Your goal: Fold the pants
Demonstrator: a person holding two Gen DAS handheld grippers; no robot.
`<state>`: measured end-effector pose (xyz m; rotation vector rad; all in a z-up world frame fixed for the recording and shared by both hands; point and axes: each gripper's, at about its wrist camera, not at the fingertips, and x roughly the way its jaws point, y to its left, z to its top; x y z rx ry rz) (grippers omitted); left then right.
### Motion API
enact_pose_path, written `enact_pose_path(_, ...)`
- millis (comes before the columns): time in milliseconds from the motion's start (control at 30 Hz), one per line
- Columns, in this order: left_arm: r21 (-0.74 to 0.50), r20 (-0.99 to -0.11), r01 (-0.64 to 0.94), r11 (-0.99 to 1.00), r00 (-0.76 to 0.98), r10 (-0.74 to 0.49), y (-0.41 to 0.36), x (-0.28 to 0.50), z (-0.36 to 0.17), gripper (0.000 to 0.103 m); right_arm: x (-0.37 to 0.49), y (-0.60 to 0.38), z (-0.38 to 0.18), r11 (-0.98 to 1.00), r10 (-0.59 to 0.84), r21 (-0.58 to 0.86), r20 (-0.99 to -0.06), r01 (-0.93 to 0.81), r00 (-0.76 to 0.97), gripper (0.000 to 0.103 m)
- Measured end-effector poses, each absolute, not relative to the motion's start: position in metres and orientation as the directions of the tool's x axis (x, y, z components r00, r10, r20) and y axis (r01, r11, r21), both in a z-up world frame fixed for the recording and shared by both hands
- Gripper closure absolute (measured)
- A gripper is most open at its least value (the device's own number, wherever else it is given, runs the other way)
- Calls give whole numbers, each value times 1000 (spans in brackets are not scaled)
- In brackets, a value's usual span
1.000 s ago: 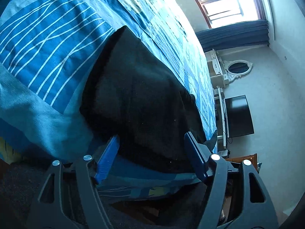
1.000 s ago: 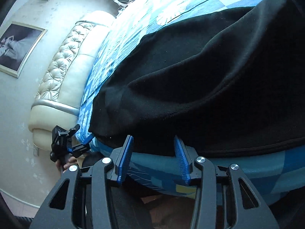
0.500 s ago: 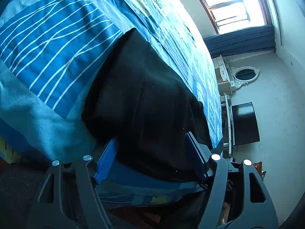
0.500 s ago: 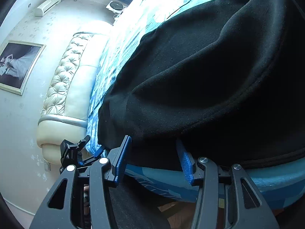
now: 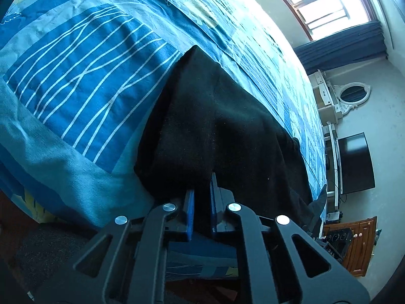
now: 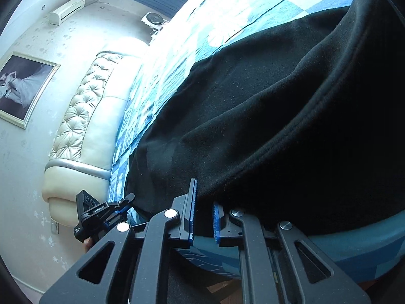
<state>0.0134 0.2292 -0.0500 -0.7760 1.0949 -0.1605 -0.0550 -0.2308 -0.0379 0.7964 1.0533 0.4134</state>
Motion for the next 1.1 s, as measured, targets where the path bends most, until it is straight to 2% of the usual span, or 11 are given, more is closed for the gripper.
enact_pose_path(300,-656,-735,-270,705,441,-515,244,6,-62,94,-71,-234,-71,641,667,756,-633,130,392,94)
enact_pose_path(467,-600,-764,-210,772,435,-476,232,4,-49,93,-68,-239,-66,617,695,777,-612,125,378,91)
enact_pose_path(567,-553,-783,-147,820,430,-450,219,-4,-35,82,-69,-250,-59,632,688,764,-631,130,358,86)
enact_pose_path(633,-518,-794,-103,849,427,-432,209,-13,-26,75,-71,-261,-48,672,651,729,-665,128,366,78)
enact_pose_path(700,-472,-805,-59,879,436,-403,197,-20,-15,69,-72,-275,-31,721,591,681,-702,130,398,73)
enact_pose_path(833,-320,-804,12,947,526,-278,168,-24,14,29,-56,-334,18,802,417,577,-724,152,549,64)
enact_pose_path(867,-306,-784,34,951,558,-272,163,-23,21,25,-48,-354,31,821,353,544,-724,175,593,59)
enact_pose_path(900,-298,-769,53,953,578,-273,157,-19,26,24,-37,-374,42,841,281,501,-728,206,626,39)
enact_pose_path(933,-288,-767,59,956,583,-267,151,-14,28,21,-23,-395,51,858,207,457,-724,233,657,33)
enact_pose_path(1033,-324,-769,45,945,570,-290,137,9,24,20,35,-451,58,894,-54,256,-752,367,657,33)
enact_pose_path(1100,-360,-784,3,933,542,-304,130,20,16,20,76,-481,47,863,-147,197,-783,466,604,33)
